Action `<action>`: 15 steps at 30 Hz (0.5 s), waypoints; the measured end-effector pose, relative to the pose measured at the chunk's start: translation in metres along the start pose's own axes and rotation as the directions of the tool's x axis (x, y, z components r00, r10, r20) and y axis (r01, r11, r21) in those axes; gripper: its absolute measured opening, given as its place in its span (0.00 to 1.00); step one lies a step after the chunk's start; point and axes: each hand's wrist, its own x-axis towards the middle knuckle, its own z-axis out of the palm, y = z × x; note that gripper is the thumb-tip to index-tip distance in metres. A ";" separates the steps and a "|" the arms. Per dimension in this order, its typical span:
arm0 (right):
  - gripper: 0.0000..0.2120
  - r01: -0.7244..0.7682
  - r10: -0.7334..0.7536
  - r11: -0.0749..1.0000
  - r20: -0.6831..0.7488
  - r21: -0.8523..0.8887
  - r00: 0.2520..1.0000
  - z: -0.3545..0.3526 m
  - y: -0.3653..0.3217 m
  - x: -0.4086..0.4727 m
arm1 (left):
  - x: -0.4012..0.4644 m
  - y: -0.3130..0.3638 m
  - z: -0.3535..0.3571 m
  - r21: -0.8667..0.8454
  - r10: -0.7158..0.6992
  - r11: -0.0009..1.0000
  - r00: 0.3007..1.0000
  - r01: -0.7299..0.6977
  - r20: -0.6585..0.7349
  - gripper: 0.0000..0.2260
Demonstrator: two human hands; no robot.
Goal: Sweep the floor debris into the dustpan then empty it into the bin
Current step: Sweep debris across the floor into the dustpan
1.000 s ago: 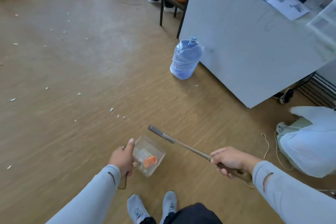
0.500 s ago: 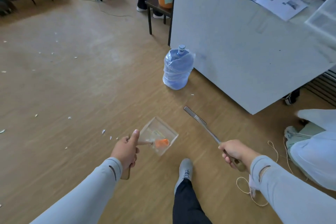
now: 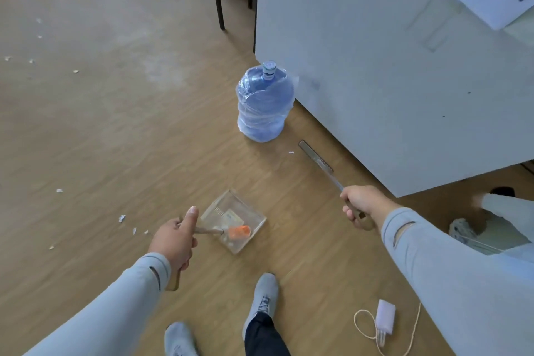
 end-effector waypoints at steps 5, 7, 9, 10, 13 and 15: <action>0.12 0.015 -0.015 0.997 -0.003 -0.075 1.000 0.021 -0.041 0.057 | 0.027 0.022 0.011 0.071 0.009 0.997 1.000 -0.008 -0.018 0.27; 0.14 0.021 -0.016 0.987 0.034 -0.160 0.999 0.041 -0.039 0.065 | 0.035 0.029 0.014 0.083 0.005 0.997 1.000 -0.002 -0.028 0.28; 0.15 0.062 -0.043 0.963 0.077 -0.261 0.996 0.064 -0.023 0.061 | 0.037 0.032 0.016 0.080 -0.008 0.997 1.000 0.009 -0.023 0.28; 0.16 0.097 -0.063 0.938 0.111 -0.332 0.992 0.074 -0.011 0.054 | 0.037 0.032 0.016 0.081 -0.010 0.997 1.000 0.012 -0.020 0.28; 0.18 0.196 -0.092 0.854 0.230 -0.482 0.969 0.088 0.031 0.017 | 0.034 0.029 0.016 0.130 0.002 0.991 1.000 0.002 -0.031 0.27; 0.20 0.180 -0.053 0.880 0.286 -0.439 0.957 0.071 0.051 -0.007 | 0.033 0.029 0.014 0.145 -0.001 0.989 0.999 0.006 -0.033 0.28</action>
